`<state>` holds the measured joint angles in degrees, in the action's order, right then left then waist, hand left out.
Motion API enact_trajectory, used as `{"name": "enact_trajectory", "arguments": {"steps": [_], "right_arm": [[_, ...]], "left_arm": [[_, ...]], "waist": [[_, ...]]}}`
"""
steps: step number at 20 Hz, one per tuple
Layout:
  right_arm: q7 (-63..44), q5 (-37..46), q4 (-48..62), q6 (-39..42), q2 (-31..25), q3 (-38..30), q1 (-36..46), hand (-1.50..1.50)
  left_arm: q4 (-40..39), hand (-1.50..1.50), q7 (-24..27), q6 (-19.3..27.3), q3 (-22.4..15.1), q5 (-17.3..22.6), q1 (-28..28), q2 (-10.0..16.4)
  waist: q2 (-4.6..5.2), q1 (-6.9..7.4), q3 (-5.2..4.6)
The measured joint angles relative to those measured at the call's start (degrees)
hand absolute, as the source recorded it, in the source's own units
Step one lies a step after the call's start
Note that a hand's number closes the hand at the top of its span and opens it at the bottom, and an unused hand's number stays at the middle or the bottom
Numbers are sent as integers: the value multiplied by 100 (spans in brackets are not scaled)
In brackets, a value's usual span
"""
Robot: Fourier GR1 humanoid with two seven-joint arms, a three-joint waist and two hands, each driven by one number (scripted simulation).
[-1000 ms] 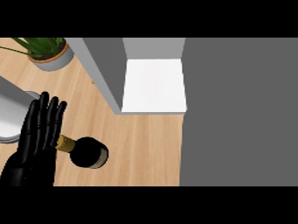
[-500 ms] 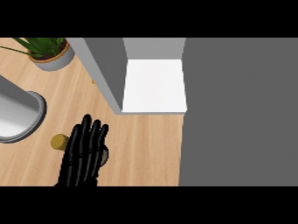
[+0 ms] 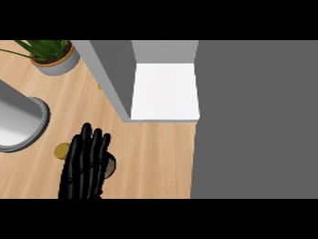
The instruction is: Pick up the wine, place it into the cabinet and close the cabinet
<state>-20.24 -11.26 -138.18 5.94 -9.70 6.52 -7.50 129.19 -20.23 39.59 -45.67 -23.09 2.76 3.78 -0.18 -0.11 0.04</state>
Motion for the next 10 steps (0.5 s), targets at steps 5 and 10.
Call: {"name": "enact_trajectory", "arguments": {"steps": [5,10], "right_arm": [[-261,24,-52,-128,10,1,196,-150],[-480,69,-48,-250,28,1,473,-150]], "left_arm": [[127,-150,-421,170,-36,-322,-70,21],[419,-150,-895,204,-143,-677,-35,-71]], "waist": [[-4,-8,-1],[-5,17,0]]}}
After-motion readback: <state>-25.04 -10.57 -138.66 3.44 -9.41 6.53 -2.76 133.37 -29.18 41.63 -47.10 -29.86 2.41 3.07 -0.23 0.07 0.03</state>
